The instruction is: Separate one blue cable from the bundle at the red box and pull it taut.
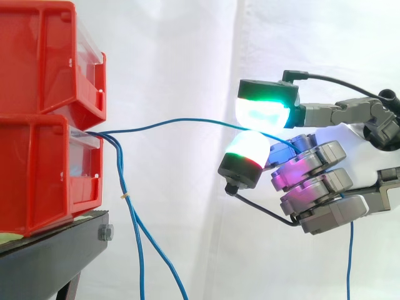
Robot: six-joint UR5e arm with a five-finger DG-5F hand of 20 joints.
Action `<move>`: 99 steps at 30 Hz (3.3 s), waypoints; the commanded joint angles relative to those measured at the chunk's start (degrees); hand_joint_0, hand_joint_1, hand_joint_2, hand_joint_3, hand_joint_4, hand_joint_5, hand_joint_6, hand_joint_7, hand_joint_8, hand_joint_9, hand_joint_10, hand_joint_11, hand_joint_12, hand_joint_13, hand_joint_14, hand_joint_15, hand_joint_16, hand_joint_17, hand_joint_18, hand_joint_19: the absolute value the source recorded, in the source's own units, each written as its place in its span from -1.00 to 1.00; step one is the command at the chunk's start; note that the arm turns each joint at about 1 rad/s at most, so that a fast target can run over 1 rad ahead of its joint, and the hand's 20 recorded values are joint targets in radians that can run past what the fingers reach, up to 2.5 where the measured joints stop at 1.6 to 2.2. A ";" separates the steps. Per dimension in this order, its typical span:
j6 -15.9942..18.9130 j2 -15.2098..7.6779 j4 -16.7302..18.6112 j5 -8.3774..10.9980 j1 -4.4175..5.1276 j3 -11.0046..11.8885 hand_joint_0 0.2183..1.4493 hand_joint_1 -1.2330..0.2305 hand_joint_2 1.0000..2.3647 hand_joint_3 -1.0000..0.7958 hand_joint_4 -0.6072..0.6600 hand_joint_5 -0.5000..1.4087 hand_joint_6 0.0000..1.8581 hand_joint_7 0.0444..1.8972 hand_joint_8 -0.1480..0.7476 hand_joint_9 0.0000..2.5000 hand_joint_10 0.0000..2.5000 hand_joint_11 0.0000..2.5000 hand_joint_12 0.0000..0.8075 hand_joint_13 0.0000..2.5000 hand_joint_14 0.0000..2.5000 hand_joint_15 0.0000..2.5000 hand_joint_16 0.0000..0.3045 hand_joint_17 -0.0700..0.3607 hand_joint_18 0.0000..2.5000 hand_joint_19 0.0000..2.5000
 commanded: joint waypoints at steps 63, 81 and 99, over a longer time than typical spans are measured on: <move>0.00 -0.01 0.00 0.00 0.00 -0.05 -0.19 -0.31 -0.97 0.05 0.15 -0.74 0.01 0.00 -0.01 -0.38 0.71 0.08 -0.09 -0.45 0.98 0.14 -0.81 -0.37 -0.01 0.64; 0.00 -0.01 0.00 0.00 0.09 0.04 -0.20 -0.31 -0.97 0.06 0.14 -0.73 0.01 0.00 0.00 -0.38 0.71 0.07 -0.10 -0.45 0.98 0.14 -0.81 -0.37 -0.01 0.63; 0.00 -0.01 0.00 0.00 0.00 0.04 -0.20 -0.31 -0.97 0.06 0.14 -0.73 0.01 0.00 0.00 -0.37 0.70 0.08 -0.10 -0.45 0.97 0.15 -0.81 -0.37 -0.01 0.63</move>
